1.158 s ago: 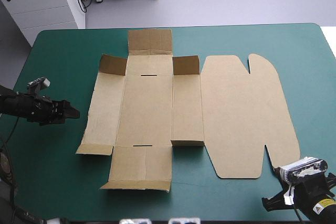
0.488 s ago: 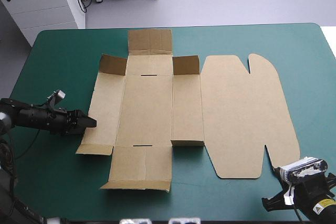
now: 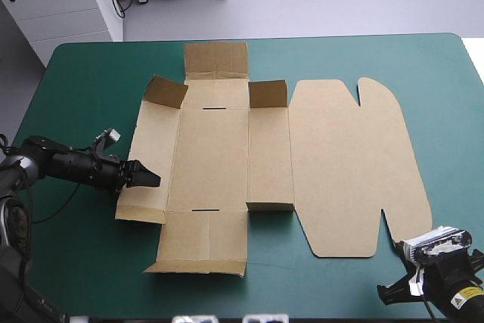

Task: Fold the box

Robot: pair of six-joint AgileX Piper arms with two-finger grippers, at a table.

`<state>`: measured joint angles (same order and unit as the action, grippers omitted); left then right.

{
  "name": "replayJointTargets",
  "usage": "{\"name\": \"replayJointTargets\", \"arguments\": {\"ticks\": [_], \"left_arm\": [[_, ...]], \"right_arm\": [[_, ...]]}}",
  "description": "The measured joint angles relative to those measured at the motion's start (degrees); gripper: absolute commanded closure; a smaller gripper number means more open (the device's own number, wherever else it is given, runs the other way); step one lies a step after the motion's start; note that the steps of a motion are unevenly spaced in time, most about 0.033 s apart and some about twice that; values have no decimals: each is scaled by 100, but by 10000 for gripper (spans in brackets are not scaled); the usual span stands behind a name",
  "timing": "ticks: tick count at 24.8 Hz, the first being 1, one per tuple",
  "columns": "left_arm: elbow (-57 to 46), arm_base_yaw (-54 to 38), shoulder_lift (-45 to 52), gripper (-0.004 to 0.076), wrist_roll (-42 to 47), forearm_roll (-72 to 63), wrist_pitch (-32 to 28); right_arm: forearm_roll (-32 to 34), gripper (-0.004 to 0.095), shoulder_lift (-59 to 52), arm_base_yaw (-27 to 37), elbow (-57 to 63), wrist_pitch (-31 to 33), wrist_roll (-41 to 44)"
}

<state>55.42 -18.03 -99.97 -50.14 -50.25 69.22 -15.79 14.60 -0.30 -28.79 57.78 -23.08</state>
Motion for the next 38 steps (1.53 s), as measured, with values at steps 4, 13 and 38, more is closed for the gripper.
{"name": "replayJointTargets", "arguments": {"ticks": [4,13,38], "left_arm": [[-40,114,-36,718,137,96,-104],[-41,203,-32,731,132,28,-116],[2337,2430,1016,731,970,2467,-248]], "right_arm": [[0,922,0,0,0,0,0],[0,922,0,0,0,0,0],[0,922,0,0,0,0,0]]}}
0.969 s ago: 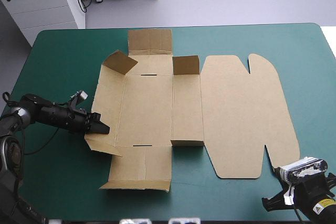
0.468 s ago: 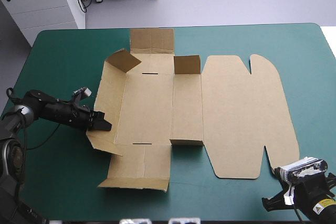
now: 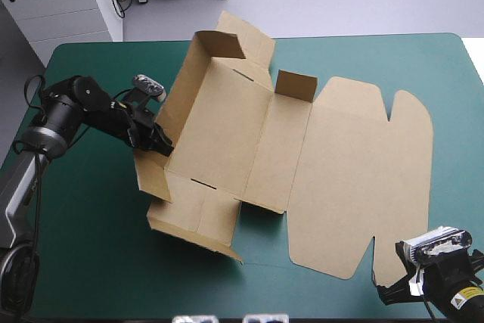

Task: Fold the box

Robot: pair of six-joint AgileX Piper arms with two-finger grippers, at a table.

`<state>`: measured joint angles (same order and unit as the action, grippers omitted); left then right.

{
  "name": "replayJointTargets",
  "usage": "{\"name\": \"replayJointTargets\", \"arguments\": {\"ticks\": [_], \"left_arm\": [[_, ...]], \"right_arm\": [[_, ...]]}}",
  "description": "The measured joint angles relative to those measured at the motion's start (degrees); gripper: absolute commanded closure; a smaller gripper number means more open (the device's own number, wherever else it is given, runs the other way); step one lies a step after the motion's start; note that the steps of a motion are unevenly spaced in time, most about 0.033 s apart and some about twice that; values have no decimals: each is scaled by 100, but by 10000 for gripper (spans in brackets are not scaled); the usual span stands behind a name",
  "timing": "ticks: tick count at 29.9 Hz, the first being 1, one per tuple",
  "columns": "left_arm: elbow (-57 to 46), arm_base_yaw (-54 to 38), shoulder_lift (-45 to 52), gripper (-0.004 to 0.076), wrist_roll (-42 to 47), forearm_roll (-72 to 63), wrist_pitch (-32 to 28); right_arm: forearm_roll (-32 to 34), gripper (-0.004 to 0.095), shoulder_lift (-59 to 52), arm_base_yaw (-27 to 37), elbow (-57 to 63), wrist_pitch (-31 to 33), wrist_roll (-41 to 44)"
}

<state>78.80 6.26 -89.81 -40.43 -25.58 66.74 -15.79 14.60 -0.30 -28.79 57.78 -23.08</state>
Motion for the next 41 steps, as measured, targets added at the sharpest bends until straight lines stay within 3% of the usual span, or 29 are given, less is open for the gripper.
{"name": "replayJointTargets", "arguments": {"ticks": [9,16,28,41], "left_arm": [[1117,1487,14,731,423,1698,-97],[1154,2479,9,731,726,3563,-385],[876,3745,9,731,1087,5533,-916],[443,4027,9,731,1397,6741,-1761]], "right_arm": [[0,922,0,0,0,0,0],[0,922,0,0,0,0,0],[0,922,0,0,0,0,0],[0,922,0,0,0,-155,0]]}}
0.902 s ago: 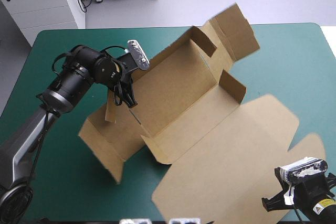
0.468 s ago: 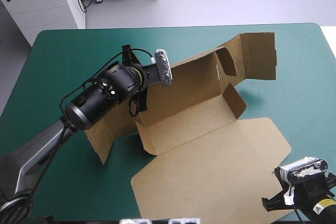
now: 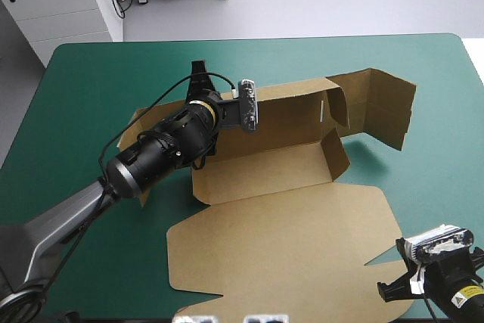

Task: Fold the box

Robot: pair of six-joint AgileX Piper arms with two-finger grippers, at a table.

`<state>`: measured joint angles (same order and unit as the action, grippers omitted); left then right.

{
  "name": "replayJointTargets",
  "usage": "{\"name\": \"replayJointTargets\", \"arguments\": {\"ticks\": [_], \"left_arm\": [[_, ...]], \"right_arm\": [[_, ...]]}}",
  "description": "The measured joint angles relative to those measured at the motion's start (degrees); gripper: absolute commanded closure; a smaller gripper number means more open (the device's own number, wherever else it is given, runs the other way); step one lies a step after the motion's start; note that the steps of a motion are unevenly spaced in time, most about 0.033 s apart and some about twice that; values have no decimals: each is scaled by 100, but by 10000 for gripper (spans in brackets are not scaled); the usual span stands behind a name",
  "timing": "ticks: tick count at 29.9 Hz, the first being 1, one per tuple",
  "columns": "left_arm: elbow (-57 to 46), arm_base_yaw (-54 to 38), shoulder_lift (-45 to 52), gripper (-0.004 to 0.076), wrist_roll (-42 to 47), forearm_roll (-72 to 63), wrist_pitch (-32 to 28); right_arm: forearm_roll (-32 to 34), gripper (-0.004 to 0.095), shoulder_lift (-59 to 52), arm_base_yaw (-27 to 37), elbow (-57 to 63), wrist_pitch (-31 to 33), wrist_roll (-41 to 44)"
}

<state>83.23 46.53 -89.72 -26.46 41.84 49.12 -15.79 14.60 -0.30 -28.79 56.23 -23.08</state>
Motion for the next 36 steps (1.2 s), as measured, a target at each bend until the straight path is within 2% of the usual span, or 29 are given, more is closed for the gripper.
{"name": "replayJointTargets", "arguments": {"ticks": [9,13,18,28,36], "left_arm": [[-987,0,459,731,603,1008,-1070],[-1469,0,734,731,747,1341,-1366],[-1943,67,910,731,1047,1838,-1503],[-2647,234,958,731,2685,3691,-1915],[-2880,234,969,731,3359,4102,-1947]], "right_arm": [[0,922,0,0,0,-61,195],[0,922,0,0,0,-152,216],[0,922,0,0,0,-266,238],[-155,922,0,0,-70,-291,497],[-414,922,403,0,-797,-306,531]]}}
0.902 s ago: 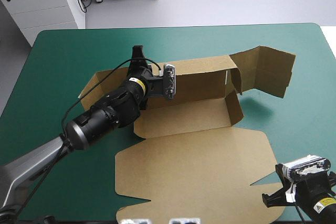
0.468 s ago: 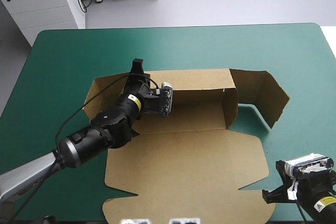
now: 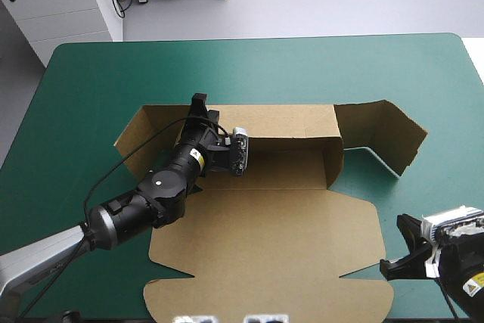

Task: Fold the box

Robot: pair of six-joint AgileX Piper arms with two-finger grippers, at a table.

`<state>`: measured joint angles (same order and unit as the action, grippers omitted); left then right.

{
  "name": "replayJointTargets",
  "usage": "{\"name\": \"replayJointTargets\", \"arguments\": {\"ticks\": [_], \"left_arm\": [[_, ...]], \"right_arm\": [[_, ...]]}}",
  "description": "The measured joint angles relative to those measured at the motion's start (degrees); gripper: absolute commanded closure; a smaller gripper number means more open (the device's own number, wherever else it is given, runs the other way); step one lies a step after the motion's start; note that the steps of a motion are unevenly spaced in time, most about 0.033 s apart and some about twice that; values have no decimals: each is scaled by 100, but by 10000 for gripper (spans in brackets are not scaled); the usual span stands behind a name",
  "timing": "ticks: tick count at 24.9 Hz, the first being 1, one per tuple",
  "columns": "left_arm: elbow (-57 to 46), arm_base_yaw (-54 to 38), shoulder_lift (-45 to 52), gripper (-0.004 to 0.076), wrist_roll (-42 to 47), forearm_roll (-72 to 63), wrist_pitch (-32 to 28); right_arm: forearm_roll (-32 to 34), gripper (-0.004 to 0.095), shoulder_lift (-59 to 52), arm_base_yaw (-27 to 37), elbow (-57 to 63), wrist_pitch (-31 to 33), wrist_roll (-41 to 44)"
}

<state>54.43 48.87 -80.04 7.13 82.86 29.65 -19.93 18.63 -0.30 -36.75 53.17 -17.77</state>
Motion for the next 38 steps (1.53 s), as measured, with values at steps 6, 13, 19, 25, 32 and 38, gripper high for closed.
{"name": "replayJointTargets", "arguments": {"ticks": [6,13,19,25,32,38], "left_arm": [[-107,0,43,731,548,259,15],[-123,18,43,731,727,300,144],[-130,23,43,731,731,315,148],[-130,23,43,731,731,319,148],[-130,23,43,731,766,319,148],[-130,23,43,731,861,325,148]], "right_arm": [[-123,922,953,0,-846,-2,0],[-167,921,2959,0,-2667,28,0],[-167,921,4990,0,-4460,627,15],[-99,921,7338,0,-6556,1452,420],[-81,921,8294,0,-6894,1642,587],[-56,921,8485,0,-6904,1756,607]]}}
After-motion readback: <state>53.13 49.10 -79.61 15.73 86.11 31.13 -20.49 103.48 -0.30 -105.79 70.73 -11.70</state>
